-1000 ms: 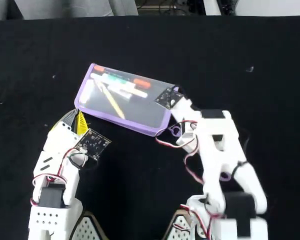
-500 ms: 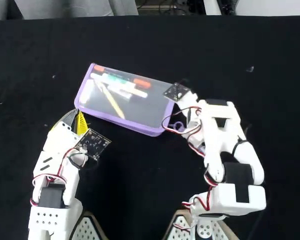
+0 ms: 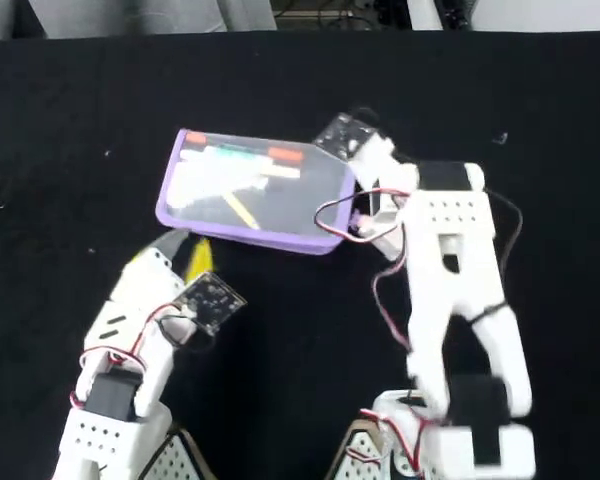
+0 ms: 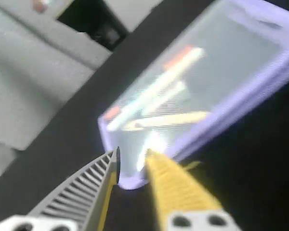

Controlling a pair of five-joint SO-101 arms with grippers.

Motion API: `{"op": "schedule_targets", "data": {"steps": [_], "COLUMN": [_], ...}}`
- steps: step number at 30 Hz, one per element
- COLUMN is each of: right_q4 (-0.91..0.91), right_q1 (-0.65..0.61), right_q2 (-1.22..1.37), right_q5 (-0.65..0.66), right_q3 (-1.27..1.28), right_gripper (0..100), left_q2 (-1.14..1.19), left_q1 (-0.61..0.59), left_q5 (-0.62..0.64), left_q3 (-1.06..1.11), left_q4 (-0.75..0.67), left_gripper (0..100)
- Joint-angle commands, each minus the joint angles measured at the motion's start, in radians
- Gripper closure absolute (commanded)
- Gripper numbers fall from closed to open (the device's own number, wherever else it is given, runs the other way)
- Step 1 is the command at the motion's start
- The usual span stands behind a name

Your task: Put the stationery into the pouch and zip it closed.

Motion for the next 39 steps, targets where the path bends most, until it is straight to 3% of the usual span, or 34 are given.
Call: {"op": "schedule_targets", "data": {"steps": [1, 4, 16, 25, 39], "right_q4": [0.077, 0.112, 0.29, 0.331, 0.371], "right_q1": [-0.072, -0.112, -0.262, -0.296, -0.367], "right_q2": [-0.139, -0.196, -0.231, -0.236, -0.229], "right_q5": [-0.014, -0.06, -0.126, -0.166, -0.222], "right_q3": [-0.085, -0.111, -0.328, -0.367, -0.506], "right_gripper": [98.7, 98.7, 98.7, 98.7, 98.7], "left_q2": [0.0, 0.0, -0.002, 0.002, 0.009], "left_q1": [0.054, 0.064, 0.136, 0.151, 0.199], "left_q5": [0.068, 0.115, 0.005, 0.006, 0.002], "left_q3": [0.016, 0.016, 0.016, 0.016, 0.016], "left_q4": [0.031, 0.026, 0.003, -0.181, -0.183], "left_gripper": [78, 78, 78, 78, 78]}}
